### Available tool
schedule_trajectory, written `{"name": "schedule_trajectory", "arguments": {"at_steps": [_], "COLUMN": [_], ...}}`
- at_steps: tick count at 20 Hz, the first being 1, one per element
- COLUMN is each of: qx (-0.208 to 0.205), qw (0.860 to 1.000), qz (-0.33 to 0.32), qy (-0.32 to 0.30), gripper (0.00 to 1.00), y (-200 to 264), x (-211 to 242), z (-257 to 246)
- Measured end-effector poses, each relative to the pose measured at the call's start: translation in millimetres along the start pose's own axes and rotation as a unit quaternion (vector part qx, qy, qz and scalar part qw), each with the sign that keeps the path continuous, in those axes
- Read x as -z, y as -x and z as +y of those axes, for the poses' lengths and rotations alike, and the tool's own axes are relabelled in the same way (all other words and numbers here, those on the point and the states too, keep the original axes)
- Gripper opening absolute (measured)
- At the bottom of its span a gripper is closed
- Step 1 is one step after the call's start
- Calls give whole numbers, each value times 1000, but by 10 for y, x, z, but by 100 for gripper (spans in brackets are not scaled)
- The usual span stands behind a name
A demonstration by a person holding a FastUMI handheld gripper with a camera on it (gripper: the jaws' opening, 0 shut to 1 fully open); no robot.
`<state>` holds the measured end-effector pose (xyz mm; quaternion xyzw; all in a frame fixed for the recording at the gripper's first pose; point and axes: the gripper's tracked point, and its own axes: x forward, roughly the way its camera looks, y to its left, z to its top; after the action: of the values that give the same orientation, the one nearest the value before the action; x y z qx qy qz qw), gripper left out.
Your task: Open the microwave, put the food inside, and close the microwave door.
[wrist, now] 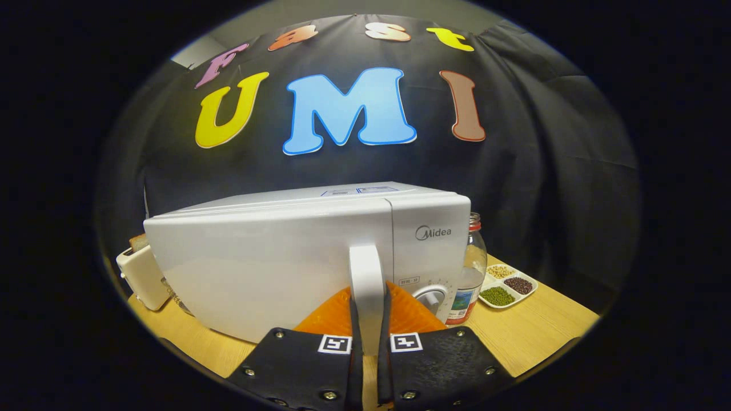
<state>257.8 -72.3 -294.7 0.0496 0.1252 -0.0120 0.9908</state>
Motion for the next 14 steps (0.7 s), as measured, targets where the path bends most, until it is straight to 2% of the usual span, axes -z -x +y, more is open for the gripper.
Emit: {"name": "schedule_trajectory", "arguments": {"at_steps": [2, 5, 9, 14], "qx": [2, 15, 7, -8], "qw": [1000, 999, 1000, 998], "qz": [0, -14, -14, -46], "qy": [-14, 30, 20, 36], "gripper": [11, 10, 10, 10], "y": [67, 397, 923, 1589], "x": [7, 78, 183, 332], "z": [9, 41, 165, 499]}}
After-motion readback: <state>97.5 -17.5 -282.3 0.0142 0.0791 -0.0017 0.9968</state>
